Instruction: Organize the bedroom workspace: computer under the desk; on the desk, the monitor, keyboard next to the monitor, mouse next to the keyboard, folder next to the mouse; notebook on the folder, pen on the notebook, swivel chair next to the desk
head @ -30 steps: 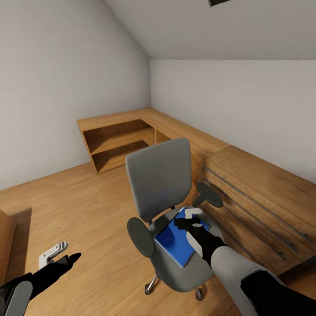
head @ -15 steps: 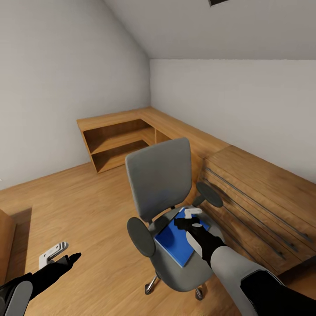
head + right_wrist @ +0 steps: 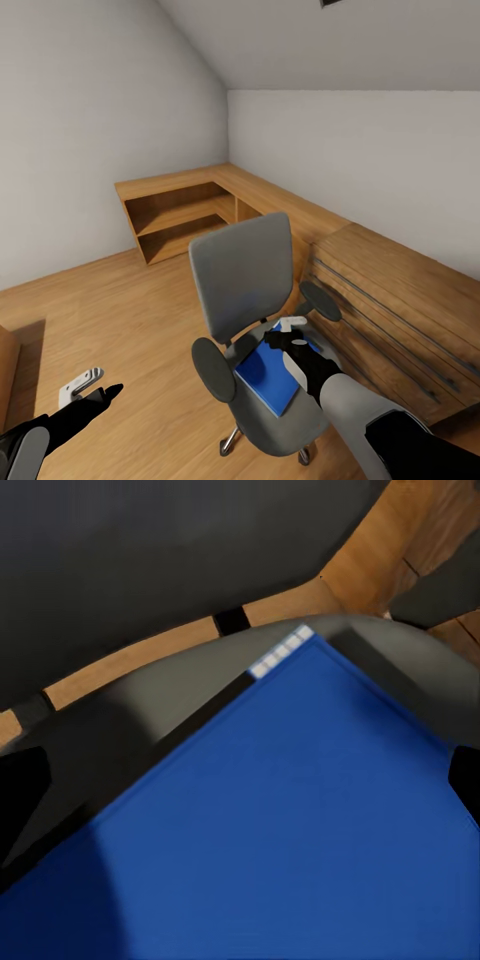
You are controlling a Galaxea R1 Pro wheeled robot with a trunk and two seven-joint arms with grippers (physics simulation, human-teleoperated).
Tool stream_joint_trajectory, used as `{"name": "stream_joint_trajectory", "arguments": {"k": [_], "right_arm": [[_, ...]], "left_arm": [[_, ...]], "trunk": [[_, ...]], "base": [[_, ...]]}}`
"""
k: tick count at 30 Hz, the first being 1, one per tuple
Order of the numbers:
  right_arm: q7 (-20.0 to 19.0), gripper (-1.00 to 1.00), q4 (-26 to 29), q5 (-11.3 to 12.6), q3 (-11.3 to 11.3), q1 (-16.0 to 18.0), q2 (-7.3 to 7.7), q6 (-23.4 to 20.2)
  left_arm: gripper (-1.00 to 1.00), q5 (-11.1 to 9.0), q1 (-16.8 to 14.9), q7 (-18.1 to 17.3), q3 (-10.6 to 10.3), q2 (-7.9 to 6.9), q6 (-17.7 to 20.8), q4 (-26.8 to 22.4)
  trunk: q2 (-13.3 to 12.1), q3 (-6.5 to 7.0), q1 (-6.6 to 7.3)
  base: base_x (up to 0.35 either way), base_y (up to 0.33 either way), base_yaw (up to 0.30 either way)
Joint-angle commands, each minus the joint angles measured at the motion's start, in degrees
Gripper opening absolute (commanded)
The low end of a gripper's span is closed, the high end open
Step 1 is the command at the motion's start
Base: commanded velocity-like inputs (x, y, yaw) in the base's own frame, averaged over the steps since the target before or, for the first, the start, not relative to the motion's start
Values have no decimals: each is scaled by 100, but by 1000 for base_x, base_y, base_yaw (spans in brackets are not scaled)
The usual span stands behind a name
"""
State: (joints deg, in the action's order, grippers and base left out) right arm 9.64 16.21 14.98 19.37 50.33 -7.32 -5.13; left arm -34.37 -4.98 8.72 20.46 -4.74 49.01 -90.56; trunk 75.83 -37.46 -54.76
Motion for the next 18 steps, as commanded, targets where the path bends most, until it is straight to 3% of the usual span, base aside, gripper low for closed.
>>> {"name": "stream_joint_trajectory", "arguments": {"k": [1, 16, 18], "right_arm": [[40, 100, 12, 49, 49, 3, 3, -32], [47, 100, 5, 49, 56, 3, -38, -36], [45, 100, 5, 49, 57, -2, -47, -39]], "left_arm": [[100, -61, -3, 51, 2, -1, 21, -6], [100, -69, -3, 51, 2, -1, 34, -6], [100, -80, -3, 55, 78, -1, 41, -6]], "trunk": [[3, -5, -2], [3, -5, -2], [3, -5, -2]], "base": [[220, 0, 0], [77, 0, 0], [9, 0, 0]]}}
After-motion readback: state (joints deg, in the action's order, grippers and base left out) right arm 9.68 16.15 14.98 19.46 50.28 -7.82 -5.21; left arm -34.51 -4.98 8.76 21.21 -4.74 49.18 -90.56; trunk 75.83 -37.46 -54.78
